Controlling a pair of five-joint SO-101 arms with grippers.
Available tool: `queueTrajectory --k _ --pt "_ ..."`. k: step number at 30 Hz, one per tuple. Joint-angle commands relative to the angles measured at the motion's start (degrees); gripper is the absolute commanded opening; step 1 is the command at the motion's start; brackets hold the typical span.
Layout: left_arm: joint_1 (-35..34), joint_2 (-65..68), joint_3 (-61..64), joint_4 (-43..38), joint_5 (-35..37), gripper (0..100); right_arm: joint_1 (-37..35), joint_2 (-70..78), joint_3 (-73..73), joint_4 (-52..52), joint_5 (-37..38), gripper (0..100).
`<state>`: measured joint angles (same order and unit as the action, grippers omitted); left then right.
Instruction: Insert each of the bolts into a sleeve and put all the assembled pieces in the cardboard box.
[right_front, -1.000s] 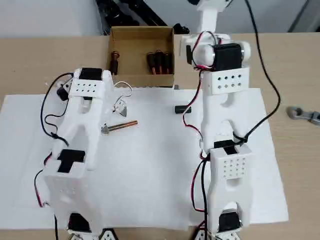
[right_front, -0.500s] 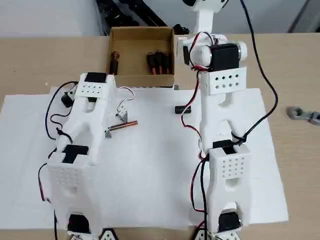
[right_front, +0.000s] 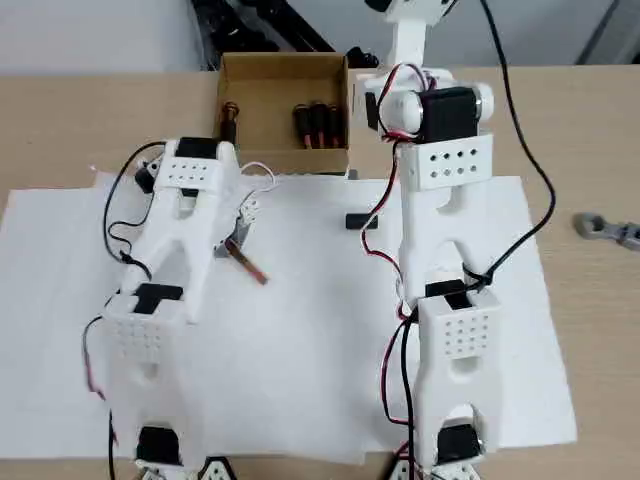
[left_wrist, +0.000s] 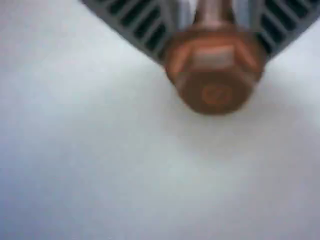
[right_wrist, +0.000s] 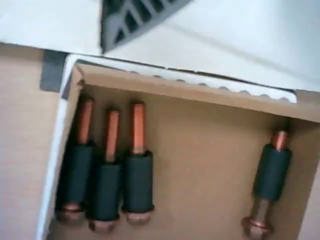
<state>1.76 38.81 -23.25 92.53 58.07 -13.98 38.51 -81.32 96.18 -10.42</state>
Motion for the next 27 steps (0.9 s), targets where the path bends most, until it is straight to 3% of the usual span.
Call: queueTrajectory --k 1,11,15,21,27 --pt "-0.4 0.2 -2.2 3.4 -1.0 1 -0.3 -3.6 -0.3 0.2 -0.4 15.6" --pt "-0.6 -0.2 -11.6 7.9 -5.4 1 -0.4 -3.8 -0.3 0.2 -0.4 15.6" --pt "-0.7 -0.3 -15.8 7.9 -12.0 1 -0.4 -3.9 -0.3 0.3 -0.4 15.6" --pt "-0.9 -0.5 -21.8 7.9 -27.7 1 -0.4 -5.4 0.3 1.0 -0.4 15.5" --pt "-0.9 -12.4 -24.6 7.9 -33.5 1 0.0 -17.4 20.2 0.7 -0.3 15.5"
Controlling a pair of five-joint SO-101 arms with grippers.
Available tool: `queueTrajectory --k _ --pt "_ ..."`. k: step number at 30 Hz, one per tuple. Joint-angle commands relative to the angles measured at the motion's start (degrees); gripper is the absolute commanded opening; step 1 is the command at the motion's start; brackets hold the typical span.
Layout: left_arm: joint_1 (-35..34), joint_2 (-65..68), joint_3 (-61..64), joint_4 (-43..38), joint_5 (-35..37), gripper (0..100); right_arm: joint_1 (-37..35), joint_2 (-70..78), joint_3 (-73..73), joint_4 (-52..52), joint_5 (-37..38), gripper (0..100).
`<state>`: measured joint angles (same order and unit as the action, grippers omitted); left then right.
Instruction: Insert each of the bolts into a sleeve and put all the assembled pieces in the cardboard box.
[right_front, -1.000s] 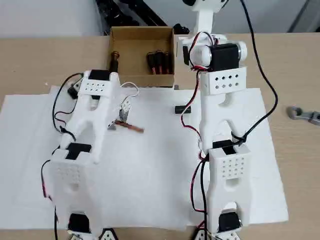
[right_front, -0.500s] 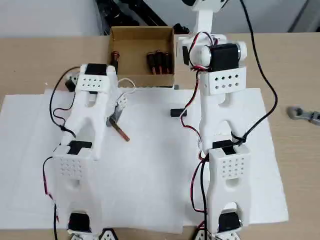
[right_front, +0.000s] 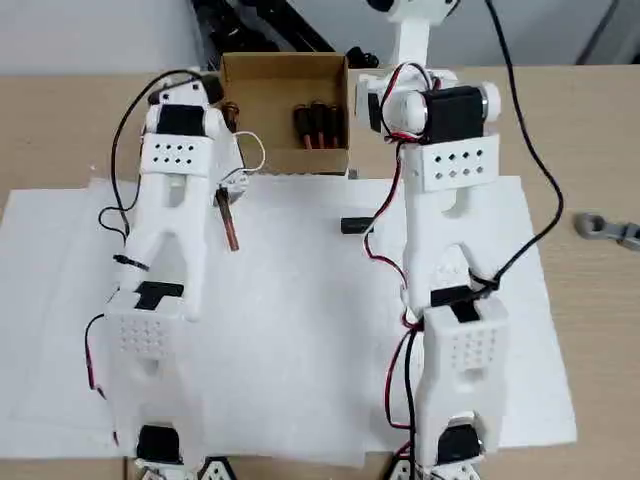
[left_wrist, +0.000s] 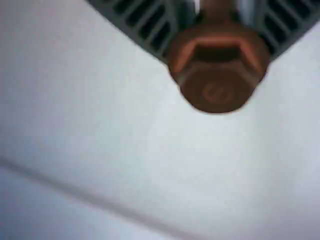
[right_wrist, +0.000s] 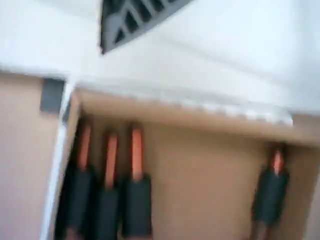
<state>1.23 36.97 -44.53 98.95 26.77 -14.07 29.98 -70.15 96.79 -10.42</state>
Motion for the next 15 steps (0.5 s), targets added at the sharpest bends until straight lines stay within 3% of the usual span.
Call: queueTrajectory --k 1,8,15 --pt "-0.3 -13.6 -3.2 1.5 -3.0 1 0.2 -11.7 13.6 0.0 -0.4 15.5" --pt "-0.4 -29.5 -2.8 1.4 -9.2 1 0.1 -31.8 41.2 -0.1 0.5 15.6" --pt "-1.6 -39.9 -1.8 1.5 -14.4 1 0.2 -44.4 60.7 -0.1 11.6 15.8"
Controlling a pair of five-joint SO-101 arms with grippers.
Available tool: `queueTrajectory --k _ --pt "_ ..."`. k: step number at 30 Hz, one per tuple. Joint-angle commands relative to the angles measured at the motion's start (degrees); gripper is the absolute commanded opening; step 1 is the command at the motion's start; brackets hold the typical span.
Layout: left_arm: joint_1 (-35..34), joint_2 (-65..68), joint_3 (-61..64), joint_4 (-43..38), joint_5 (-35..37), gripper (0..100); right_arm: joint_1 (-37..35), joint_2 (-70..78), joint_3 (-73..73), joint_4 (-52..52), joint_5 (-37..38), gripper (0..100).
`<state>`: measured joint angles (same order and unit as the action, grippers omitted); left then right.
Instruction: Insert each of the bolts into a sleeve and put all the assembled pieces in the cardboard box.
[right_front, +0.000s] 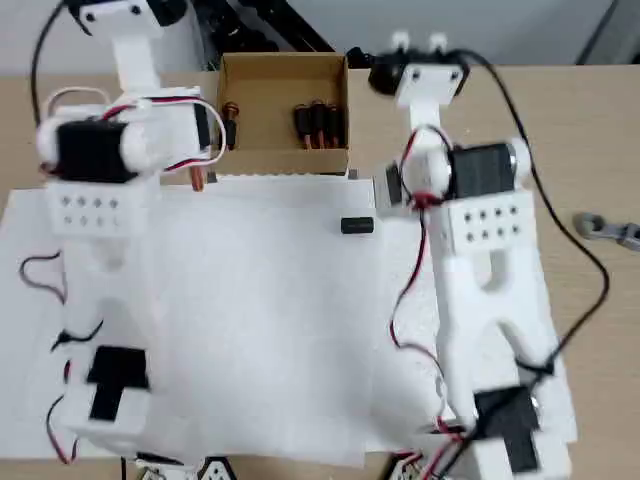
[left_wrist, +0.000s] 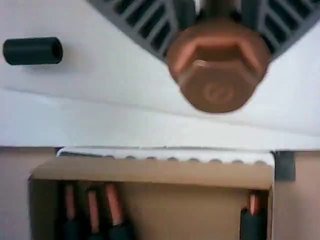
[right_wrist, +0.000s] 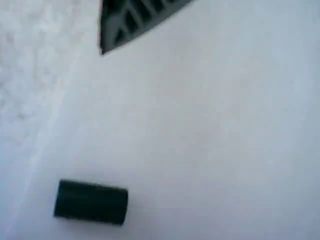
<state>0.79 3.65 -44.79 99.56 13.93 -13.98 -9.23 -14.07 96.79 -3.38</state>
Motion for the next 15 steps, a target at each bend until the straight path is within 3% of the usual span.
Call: queueTrajectory --k 1,9,15 --pt "-1.5 -8.3 -0.8 0.9 -2.0 1 0.1 -5.5 6.2 -0.1 6.8 15.8" --pt "-6.1 -26.3 13.8 0.9 -6.2 1 -0.1 -0.2 8.1 -0.7 18.8 17.5" --pt "-9.4 -44.0 26.4 0.8 -10.6 1 0.7 9.7 1.5 -2.2 28.5 36.7"
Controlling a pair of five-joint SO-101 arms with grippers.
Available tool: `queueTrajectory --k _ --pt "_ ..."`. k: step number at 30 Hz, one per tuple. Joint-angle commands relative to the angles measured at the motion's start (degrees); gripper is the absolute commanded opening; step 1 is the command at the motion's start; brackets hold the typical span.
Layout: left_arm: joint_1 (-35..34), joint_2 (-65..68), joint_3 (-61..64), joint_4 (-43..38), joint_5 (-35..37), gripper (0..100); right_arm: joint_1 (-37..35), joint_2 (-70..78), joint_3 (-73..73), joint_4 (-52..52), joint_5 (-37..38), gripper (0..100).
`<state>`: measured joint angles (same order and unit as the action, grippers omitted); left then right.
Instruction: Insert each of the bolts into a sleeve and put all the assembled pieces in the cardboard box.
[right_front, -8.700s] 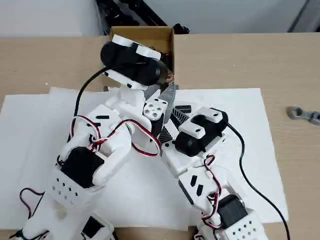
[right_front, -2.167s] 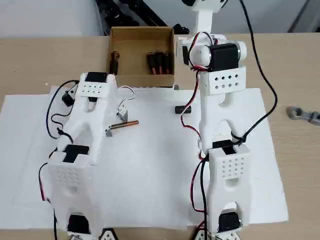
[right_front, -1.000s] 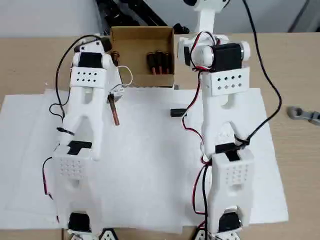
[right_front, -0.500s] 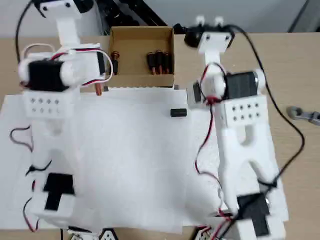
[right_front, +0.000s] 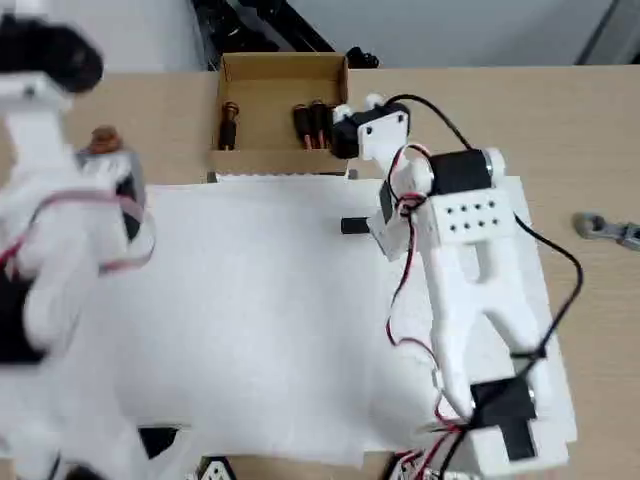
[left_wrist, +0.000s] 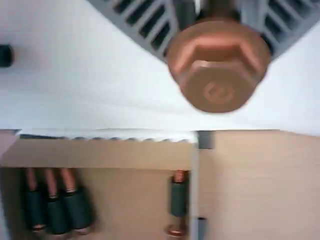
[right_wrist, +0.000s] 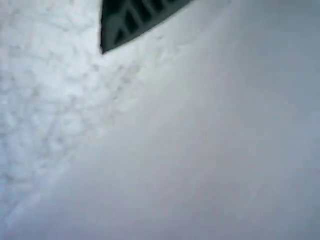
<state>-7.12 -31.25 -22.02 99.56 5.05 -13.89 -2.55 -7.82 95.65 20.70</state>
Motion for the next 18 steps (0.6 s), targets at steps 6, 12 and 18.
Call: queueTrajectory --k 6,12,18 --pt "-2.4 -24.1 12.4 0.7 -4.3 1 0.7 14.3 -16.4 -1.3 9.9 44.6" --pt "-3.1 -31.1 17.6 -0.9 -4.1 1 -0.9 21.0 -21.9 -0.9 13.5 44.5" --pt "-6.9 -31.5 20.1 -0.9 -4.0 1 -6.6 21.3 -21.9 -0.7 13.4 44.5"
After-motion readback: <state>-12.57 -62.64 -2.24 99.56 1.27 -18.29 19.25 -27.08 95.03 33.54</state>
